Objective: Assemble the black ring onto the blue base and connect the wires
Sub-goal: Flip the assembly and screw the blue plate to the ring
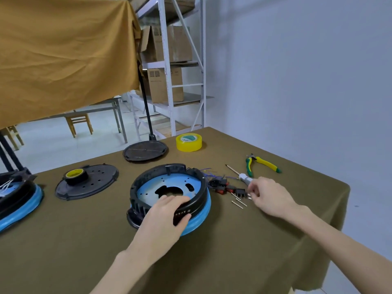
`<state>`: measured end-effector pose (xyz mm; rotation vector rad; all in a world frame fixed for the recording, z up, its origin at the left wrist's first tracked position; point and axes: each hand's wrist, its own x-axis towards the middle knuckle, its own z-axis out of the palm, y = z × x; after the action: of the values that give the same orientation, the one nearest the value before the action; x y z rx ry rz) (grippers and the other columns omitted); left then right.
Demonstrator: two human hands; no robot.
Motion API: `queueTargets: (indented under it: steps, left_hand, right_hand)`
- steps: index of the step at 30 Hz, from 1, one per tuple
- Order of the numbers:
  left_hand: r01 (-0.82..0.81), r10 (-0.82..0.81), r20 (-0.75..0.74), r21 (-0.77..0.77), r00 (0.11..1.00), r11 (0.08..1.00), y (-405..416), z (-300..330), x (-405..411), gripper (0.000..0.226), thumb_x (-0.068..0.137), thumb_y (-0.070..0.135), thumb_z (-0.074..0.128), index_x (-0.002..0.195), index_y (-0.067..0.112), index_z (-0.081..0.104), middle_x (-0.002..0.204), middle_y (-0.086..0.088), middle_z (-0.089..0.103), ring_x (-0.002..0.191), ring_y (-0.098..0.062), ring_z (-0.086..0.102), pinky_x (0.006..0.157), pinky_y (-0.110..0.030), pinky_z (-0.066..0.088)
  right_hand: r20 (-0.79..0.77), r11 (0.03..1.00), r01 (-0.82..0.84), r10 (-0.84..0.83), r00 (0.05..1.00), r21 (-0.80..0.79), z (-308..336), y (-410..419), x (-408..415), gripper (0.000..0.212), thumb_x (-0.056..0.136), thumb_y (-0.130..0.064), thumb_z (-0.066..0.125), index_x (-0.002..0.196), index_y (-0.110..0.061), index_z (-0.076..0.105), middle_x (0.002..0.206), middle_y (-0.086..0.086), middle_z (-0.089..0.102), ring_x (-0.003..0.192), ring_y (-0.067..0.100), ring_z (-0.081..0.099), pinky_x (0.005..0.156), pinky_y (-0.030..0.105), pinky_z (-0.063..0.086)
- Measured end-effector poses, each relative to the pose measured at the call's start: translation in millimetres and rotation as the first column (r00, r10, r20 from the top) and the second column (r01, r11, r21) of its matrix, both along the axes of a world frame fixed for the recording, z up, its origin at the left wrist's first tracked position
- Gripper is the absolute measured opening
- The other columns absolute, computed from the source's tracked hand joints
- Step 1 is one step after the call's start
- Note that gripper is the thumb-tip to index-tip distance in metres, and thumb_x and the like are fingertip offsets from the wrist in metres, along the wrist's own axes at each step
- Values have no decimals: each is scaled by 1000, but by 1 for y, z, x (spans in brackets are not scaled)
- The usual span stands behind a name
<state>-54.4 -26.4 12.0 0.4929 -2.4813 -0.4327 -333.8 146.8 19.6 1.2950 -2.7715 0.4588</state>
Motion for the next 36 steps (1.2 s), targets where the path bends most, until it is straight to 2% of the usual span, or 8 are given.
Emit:
queueTargets:
  steps: [3, 7, 13, 16, 20, 27, 34, 36]
  left_hand:
    - [82, -84, 15, 102, 996, 991, -5, 2, 3, 45, 97, 25, 70, 135, 43, 56, 123, 34, 55, 122, 15, 49, 97, 4, 31]
    - [8, -8, -10, -63, 1000, 998, -18, 5, 13, 27, 89, 35, 78, 113, 42, 69, 108, 37, 60, 113, 12, 49, 104, -7, 26]
    - [43, -37, -79, 80, 996, 996, -19, -1, 16, 23, 88, 36, 78, 106, 47, 68, 106, 33, 64, 108, 3, 58, 101, -14, 33]
    - [130, -120, -92, 112, 988, 985, -14, 0, 13, 43, 89, 18, 78, 122, 41, 65, 115, 30, 62, 115, -1, 60, 101, -7, 38]
    - [172, -155, -135, 120, 979, 978, -21, 9, 17, 47, 89, 13, 78, 125, 39, 63, 117, 27, 63, 118, -3, 61, 101, -12, 44]
    - [121, -113, -73, 116, 991, 986, -19, 4, 17, 30, 92, 26, 76, 114, 44, 67, 115, 33, 63, 114, 4, 58, 99, -18, 37]
    - [106, -101, -105, 36, 989, 994, -20, -3, 19, 25, 91, 49, 65, 113, 40, 71, 106, 30, 66, 109, 6, 56, 100, -13, 34]
    - [96, -92, -143, 22, 985, 995, -20, -5, 17, 24, 92, 50, 64, 109, 37, 74, 102, 30, 68, 102, 3, 59, 96, -16, 39]
  right_hand:
    - [-37, 999, 4, -3, 999, 33, -3, 0, 3, 15, 97, -29, 58, 106, -27, 70, 106, -3, 64, 98, 24, 65, 79, 34, 53]
    - [-86, 996, 7, 1, 996, 85, -5, -2, 8, 14, 97, -25, 57, 100, -24, 71, 104, 1, 69, 95, 27, 67, 78, 36, 55]
    - [-68, 996, -25, 31, 997, 88, -7, -5, 13, 12, 102, -20, 53, 99, -21, 64, 105, 3, 66, 94, 27, 64, 83, 40, 54]
    - [56, 978, -88, 100, 993, -190, -5, -11, 22, 14, 101, -17, 58, 91, -24, 64, 86, -4, 67, 78, 16, 63, 72, 28, 52]
    - [71, 812, -158, 238, 969, -562, 14, -28, 45, 13, 94, -10, 71, 89, -22, 74, 79, -13, 70, 77, 5, 63, 67, 10, 45]
    - [230, 719, -381, 594, 771, -582, 29, -59, 87, 15, 94, -17, 74, 100, -29, 81, 93, -17, 74, 85, 7, 71, 76, 19, 55]
    - [576, 617, 89, 660, 482, -782, 32, -71, 75, 12, 93, -13, 75, 95, -20, 84, 90, 10, 79, 80, 16, 72, 74, 21, 58]
    - [521, 623, 51, 603, 604, -780, 19, -75, 78, 16, 94, -10, 74, 95, -22, 84, 90, 4, 80, 80, 14, 72, 75, 21, 57]
